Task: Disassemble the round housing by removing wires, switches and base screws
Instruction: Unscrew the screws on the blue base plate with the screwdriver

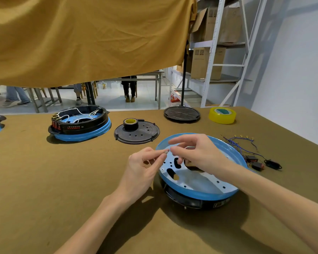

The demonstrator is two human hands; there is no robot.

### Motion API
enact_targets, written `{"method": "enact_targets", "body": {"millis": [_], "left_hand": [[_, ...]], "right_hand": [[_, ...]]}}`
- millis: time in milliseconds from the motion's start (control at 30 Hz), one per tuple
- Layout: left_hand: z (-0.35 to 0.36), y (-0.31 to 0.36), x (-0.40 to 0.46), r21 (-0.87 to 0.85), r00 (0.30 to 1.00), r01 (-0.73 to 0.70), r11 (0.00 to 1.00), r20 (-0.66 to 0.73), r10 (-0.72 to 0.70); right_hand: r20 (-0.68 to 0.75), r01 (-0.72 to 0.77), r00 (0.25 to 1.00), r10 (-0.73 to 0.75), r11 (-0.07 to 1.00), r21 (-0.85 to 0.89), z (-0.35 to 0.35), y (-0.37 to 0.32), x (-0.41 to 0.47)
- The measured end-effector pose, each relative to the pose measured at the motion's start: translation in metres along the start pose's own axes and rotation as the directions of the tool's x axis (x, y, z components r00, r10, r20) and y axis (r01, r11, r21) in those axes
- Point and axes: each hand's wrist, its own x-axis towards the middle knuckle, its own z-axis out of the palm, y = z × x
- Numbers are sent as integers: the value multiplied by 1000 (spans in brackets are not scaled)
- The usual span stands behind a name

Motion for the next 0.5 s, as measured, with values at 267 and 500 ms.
{"method": "enact_targets", "body": {"millis": [267,500], "left_hand": [[7,-2,-5,75,998,49,996,-54,-45],[19,-11,-5,-21,893,449,893,42,-448]], "right_hand": [[-59,199,978,-202,978,-55,-1,11,-3],[-626,-185,778,46,970,-159,-100,81,3]]}}
